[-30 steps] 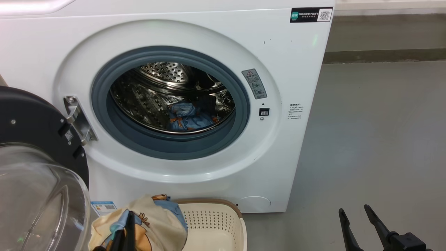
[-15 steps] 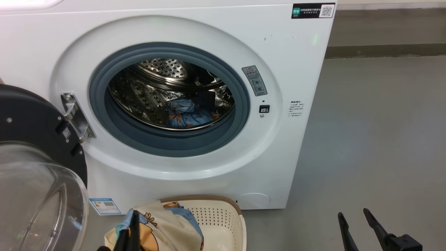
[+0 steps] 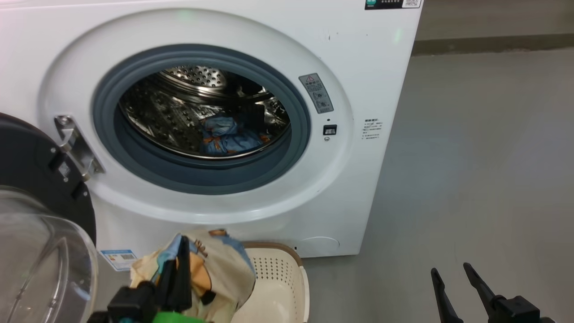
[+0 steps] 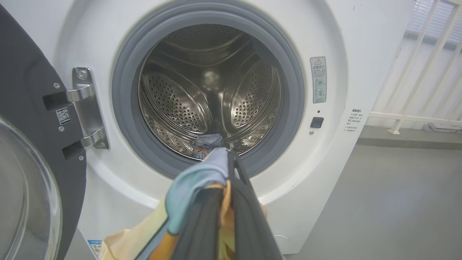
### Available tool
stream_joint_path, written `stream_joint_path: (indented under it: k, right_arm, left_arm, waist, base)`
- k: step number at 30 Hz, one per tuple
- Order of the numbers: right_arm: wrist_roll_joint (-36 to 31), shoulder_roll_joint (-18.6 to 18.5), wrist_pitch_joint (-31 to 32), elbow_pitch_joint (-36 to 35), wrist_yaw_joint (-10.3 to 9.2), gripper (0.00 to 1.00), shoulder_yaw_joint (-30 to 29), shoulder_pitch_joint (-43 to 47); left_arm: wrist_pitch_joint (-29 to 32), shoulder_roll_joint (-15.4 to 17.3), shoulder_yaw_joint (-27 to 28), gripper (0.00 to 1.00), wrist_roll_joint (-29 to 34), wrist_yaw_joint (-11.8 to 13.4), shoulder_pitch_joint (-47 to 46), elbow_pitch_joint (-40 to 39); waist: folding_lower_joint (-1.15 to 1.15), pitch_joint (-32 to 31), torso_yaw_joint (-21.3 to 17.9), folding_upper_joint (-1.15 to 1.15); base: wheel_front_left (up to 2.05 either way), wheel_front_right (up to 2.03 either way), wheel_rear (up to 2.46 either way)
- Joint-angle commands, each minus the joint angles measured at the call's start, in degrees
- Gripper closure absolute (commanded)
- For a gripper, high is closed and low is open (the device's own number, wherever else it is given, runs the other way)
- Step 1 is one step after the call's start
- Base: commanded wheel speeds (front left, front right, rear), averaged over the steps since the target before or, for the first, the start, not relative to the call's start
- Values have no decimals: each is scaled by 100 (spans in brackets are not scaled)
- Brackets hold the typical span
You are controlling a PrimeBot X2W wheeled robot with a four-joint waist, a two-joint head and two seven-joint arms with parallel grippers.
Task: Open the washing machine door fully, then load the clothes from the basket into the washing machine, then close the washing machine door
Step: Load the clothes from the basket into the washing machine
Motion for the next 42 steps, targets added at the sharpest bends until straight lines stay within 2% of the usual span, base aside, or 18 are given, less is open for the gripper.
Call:
stream_joint_path:
  k: [1, 5, 10, 18, 22, 31, 42]
  right_arm:
    - [81, -54, -28, -115, 34, 0, 178, -263]
    - [158, -54, -28, -120, 34, 0, 246, -336]
    - [243, -54, -28, -137, 34, 0, 307, -581]
    - [311, -54, -28, -115, 34, 0, 407, -839]
    - [361, -54, -28, -118, 34, 0, 514, -969]
    - [492, -54, -28, -143, 34, 0, 841, -1252]
    - [535, -54, -28, -201, 34, 0, 857, -1425]
  left_arm:
    - [-54, -13, 162, 100, -55, -10, -420, -70]
    - [-55, -13, 206, 100, -55, -13, -874, 149]
    - [-82, 79, 462, 100, -15, 34, -1811, 528]
    - [-143, 211, 929, 100, 37, 105, -3020, 974]
    - [-151, 242, 1162, 100, 108, 74, -3516, 1443]
    - [-153, 367, 1767, 100, 446, -146, -4355, 2683]
    - [-154, 578, 2132, 100, 781, -435, -5274, 3351]
  waist:
    - [0, 116, -103, 0]
    - [0, 370, -270, 0]
    - [0, 884, -570, 0]
    - [0, 1314, -924, 0]
    - [0, 1564, -1051, 0]
    - [0, 2280, -1482, 0]
    - [0, 2918, -1798, 0]
  base:
    - [0, 0, 0]
    - [0, 0, 0]
    - [0, 0, 0]
    - [0, 0, 0]
    - [0, 0, 0]
    - [0, 0, 0]
    - [0, 0, 0]
